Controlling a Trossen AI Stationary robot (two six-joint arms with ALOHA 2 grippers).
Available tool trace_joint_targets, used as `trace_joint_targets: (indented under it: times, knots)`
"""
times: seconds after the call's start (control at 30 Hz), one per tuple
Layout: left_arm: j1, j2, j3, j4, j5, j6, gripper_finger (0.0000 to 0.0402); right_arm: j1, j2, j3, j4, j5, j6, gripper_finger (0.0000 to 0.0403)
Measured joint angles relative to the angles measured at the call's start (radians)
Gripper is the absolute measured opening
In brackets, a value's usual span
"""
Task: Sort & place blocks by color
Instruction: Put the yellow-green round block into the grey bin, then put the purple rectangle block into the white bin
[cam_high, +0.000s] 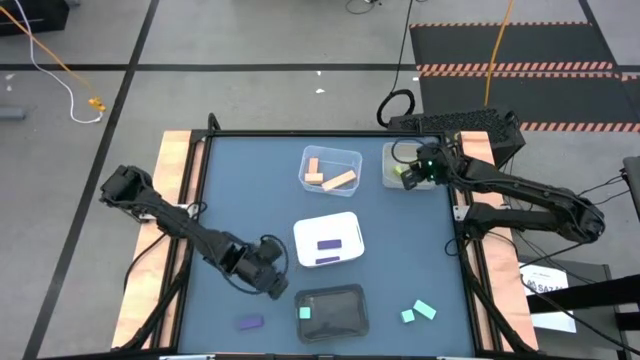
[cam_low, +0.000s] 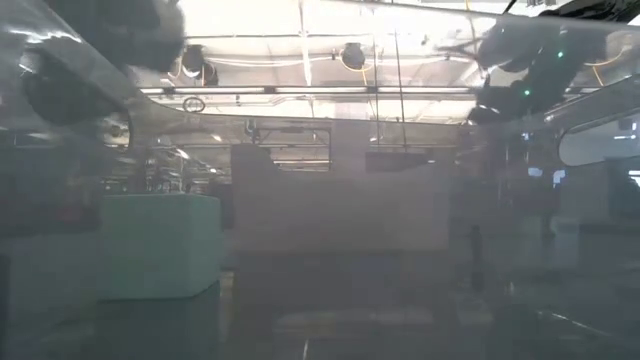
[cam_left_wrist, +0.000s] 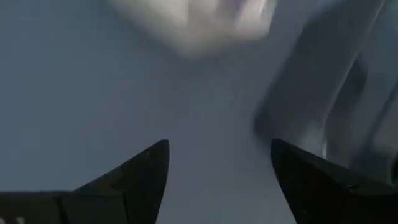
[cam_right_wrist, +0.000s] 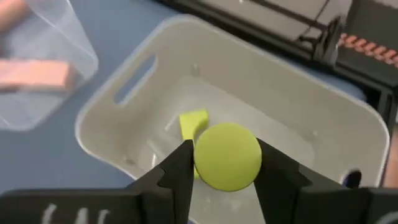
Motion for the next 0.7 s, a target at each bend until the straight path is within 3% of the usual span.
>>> trace_joint_targets:
  times: [0.1,0.2,0.47,0.7]
  knots:
    - [-0.047,0.0,0.0,-0.029,0.193,-0.088,0.028,0.0,0.005,0.0,-0.045,0.006,0.01,0.0143]
    - [-0.108,0.0,0.0,-0.008,0.259,-0.132,0.028,0.001,0.005,0.0,-0.044,0.053,0.003,0.0154]
    - [-0.3,0.02,0.0,-0.001,0.145,-0.124,0.028,0.0,0.005,0.0,-0.046,0.048,-0.047,0.0161]
    - [-0.396,0.127,0.0,0.118,0.136,-0.077,0.0266,0.0,0.005,0.0,-0.046,0.047,-0.05,0.0183]
